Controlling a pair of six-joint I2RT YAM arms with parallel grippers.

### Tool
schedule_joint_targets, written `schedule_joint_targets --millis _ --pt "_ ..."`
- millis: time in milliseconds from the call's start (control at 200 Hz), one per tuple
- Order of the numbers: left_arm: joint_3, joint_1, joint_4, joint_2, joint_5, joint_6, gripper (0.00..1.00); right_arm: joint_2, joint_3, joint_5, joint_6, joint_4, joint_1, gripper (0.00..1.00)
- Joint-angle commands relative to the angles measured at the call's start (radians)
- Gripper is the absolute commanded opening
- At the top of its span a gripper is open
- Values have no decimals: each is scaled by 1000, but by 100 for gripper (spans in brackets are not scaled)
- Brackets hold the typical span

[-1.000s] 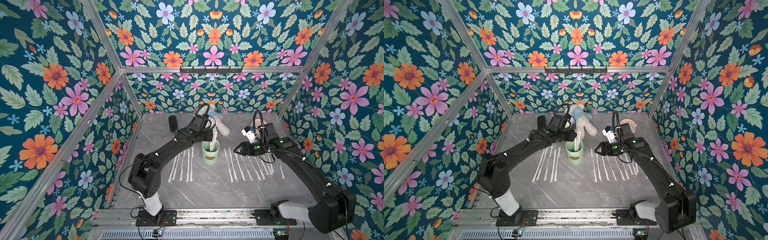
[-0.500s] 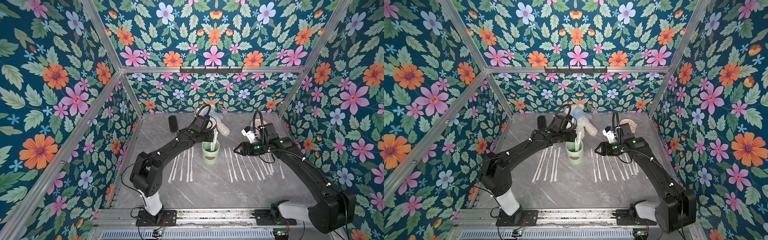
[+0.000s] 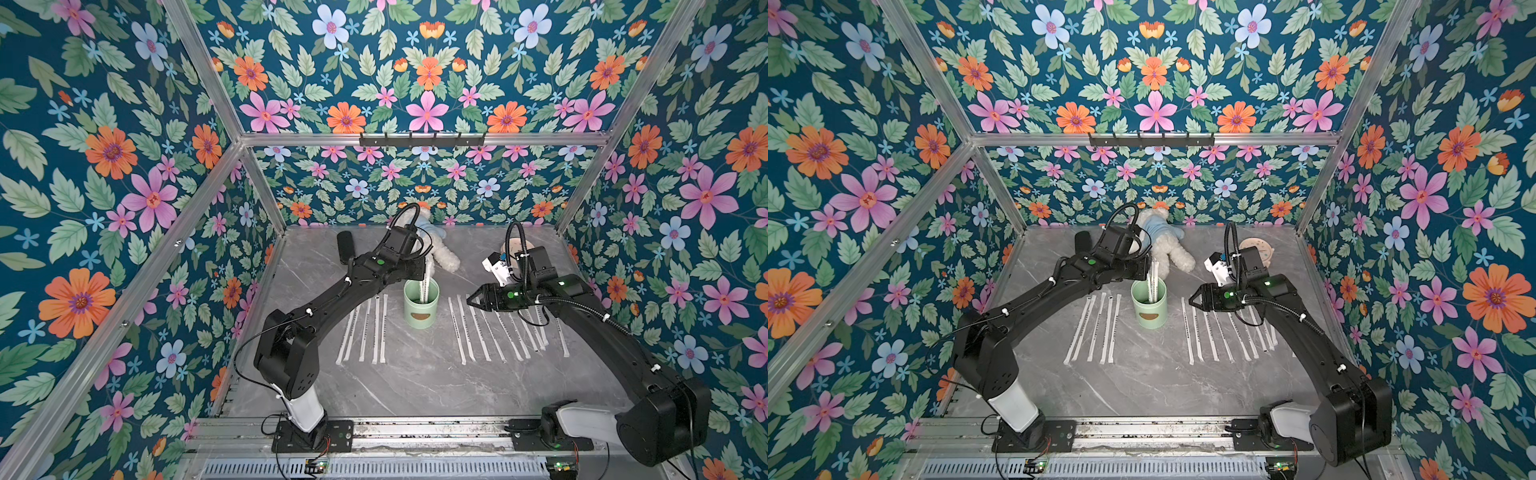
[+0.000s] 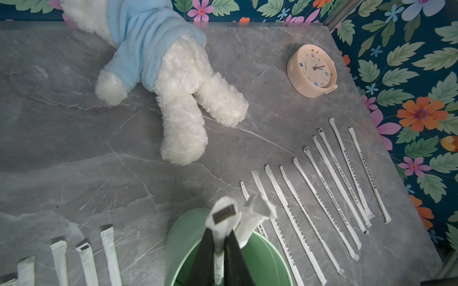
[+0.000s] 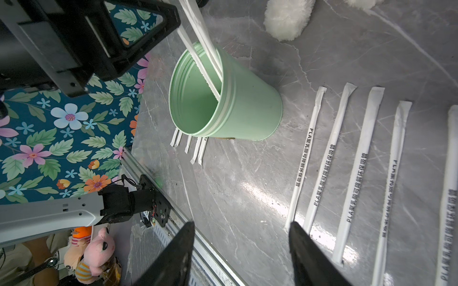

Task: Take the straws out of the storage container
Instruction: Pick up the straw from the container, then place the straw at the center of the board.

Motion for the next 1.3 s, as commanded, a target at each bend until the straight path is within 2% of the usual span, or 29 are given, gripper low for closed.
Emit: schedule_joint_targets --millis 0,225,655,800,940,975,1025,1055,1100,1295 --pt "27 1 -79 -12 -61 37 12 1 1 -16 -3 15 1 62" --pt "137 1 -218 -31 -160 96 12 10 7 -24 0 21 1 62" --pt "510 2 -501 -62 -364 176 12 2 0 -38 -5 33 1 64" --pt "556 24 -587 -79 -441 191 12 3 7 -35 -9 19 1 64" --pt "511 79 -639 -111 -482 192 11 6 9 -35 -6 25 1 64" --pt "491 96 -647 -121 -483 189 12 8 9 -36 -5 26 1 67" --pt "459 124 -656 -135 -484 189 11 9 10 -37 -6 28 1 80" --pt "442 141 -660 -142 -481 187 12 10 10 -37 -4 28 1 82" --pt "419 166 -670 -147 -477 184 12 11 10 -38 -4 28 1 99" --pt "365 238 -718 -143 -488 188 12 11 8 -38 -3 28 1 99"
